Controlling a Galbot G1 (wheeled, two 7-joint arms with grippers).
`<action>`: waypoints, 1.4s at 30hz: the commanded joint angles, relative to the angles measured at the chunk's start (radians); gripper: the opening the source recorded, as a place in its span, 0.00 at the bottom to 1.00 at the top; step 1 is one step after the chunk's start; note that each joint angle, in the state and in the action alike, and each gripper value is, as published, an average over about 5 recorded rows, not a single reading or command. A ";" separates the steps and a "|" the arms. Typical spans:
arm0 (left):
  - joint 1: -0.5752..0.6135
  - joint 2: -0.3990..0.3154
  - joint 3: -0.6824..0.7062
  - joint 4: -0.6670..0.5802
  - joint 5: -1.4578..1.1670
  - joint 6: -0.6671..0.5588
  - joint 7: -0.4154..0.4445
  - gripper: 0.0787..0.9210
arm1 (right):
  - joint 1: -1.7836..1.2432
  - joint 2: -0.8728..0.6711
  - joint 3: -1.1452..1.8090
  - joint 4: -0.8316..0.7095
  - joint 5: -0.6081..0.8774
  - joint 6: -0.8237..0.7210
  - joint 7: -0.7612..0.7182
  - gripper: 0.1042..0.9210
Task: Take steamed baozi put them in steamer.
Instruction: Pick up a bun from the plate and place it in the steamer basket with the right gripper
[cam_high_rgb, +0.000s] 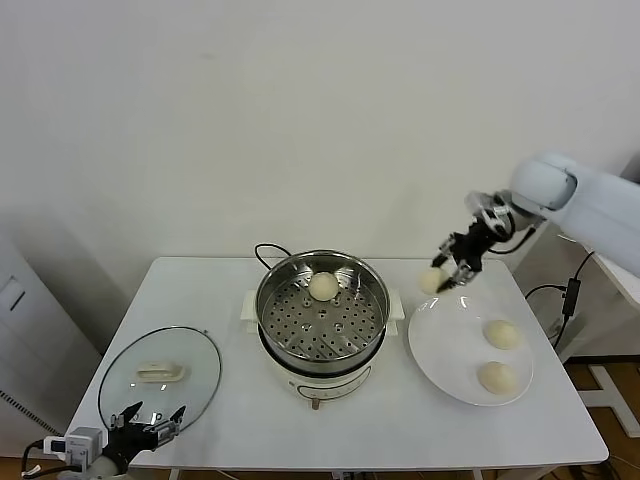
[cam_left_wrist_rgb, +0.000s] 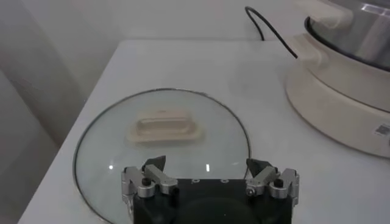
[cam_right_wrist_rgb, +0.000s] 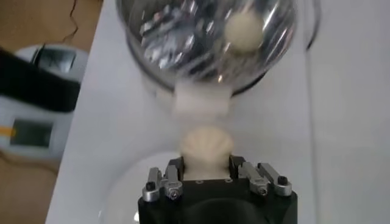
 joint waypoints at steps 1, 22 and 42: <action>0.000 0.001 0.001 -0.002 0.000 0.001 -0.001 0.88 | 0.091 0.108 -0.049 0.086 0.229 -0.139 0.147 0.44; 0.000 -0.006 0.004 0.001 0.000 0.001 0.000 0.88 | -0.142 0.438 -0.002 -0.046 0.223 -0.272 0.355 0.44; -0.005 -0.007 0.008 0.011 -0.002 -0.002 0.001 0.88 | -0.243 0.504 0.002 -0.082 0.134 -0.311 0.410 0.44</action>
